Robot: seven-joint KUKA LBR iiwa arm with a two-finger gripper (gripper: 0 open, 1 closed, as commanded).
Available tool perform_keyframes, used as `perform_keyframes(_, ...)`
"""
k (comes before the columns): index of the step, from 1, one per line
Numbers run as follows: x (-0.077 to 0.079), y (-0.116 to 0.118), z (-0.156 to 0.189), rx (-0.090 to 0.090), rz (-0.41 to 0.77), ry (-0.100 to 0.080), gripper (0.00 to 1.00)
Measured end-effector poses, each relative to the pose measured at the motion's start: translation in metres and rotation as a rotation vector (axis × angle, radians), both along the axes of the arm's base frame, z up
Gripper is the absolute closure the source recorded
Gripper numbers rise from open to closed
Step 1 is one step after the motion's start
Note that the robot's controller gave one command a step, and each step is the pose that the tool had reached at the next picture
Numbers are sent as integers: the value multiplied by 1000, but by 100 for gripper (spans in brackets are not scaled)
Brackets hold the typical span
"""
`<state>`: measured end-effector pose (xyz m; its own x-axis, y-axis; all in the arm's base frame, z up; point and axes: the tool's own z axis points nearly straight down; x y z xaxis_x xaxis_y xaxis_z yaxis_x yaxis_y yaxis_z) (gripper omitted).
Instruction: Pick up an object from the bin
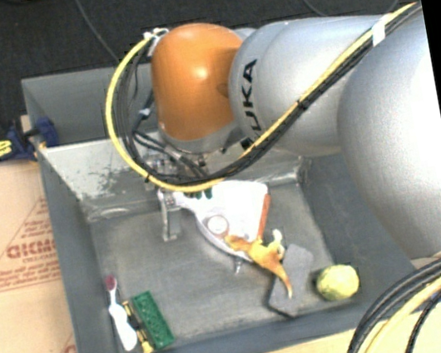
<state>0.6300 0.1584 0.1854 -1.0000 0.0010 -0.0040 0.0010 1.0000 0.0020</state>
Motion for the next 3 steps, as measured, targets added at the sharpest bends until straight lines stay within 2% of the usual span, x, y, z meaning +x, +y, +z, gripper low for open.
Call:
perform_keyframes(1, 22, -50, -57, -1, 52, 1, 0)
perform_keyframes(2, 21, -57, -32, 5, -24, -13, 0)
perform_keyframes(3, 15, -52, -73, 3, -209, -1, 0)
